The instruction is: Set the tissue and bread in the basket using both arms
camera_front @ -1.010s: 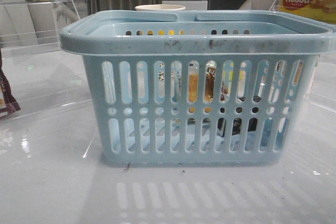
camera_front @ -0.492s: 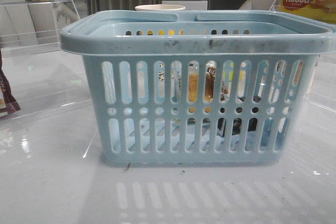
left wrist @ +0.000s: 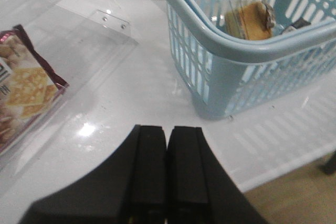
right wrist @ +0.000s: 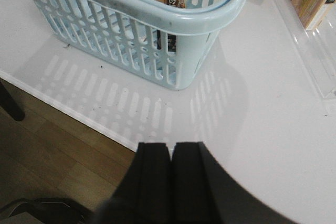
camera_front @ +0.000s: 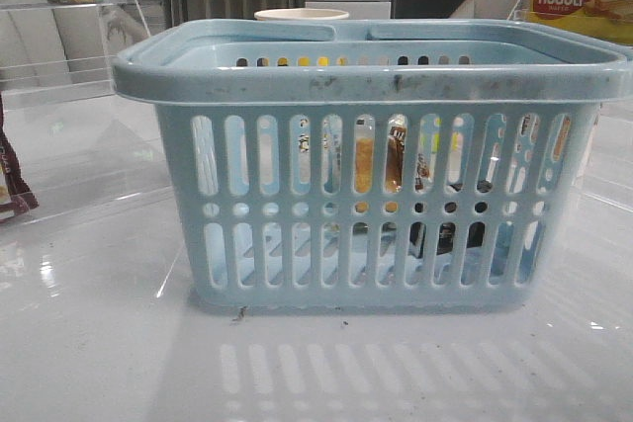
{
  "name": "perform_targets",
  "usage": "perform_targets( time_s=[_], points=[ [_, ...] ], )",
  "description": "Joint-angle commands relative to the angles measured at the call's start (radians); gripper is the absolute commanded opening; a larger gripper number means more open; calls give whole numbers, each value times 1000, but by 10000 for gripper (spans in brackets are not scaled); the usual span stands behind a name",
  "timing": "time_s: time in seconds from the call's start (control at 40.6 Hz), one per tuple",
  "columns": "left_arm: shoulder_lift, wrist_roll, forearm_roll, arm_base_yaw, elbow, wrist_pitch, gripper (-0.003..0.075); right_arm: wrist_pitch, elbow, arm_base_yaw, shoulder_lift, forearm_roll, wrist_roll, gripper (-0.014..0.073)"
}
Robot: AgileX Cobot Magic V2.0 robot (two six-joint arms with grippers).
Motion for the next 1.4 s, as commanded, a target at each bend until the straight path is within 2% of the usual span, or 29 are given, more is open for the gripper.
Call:
perform_targets(
  time_s=[0.0, 0.222, 0.394, 0.616, 0.862, 1.034, 1.379],
  points=[
    [-81, -6, 6, 82, 54, -179, 92, -62, -27, 0, 9, -5, -8, 56],
    [-314, -6, -6, 276, 364, -495, 92, -60, -27, 0, 9, -5, -8, 56],
    [-459, -6, -21, 366, 547, -635, 92, -59, -27, 0, 9, -5, -8, 56],
    [-490, -6, -21, 385, 628, -684, 92, -55, -27, 0, 9, -5, -8, 56],
    [-490, -6, -19, 385, 630, -674, 93, -54, -27, 0, 9, -5, -8, 56],
    [-490, 52, -19, 379, 630, -726, 93, -53, -27, 0, 9, -5, -8, 56],
    [-490, 54, -22, 336, 630, -742, 92, -51, -27, 0, 9, -5, -8, 56]
  ],
)
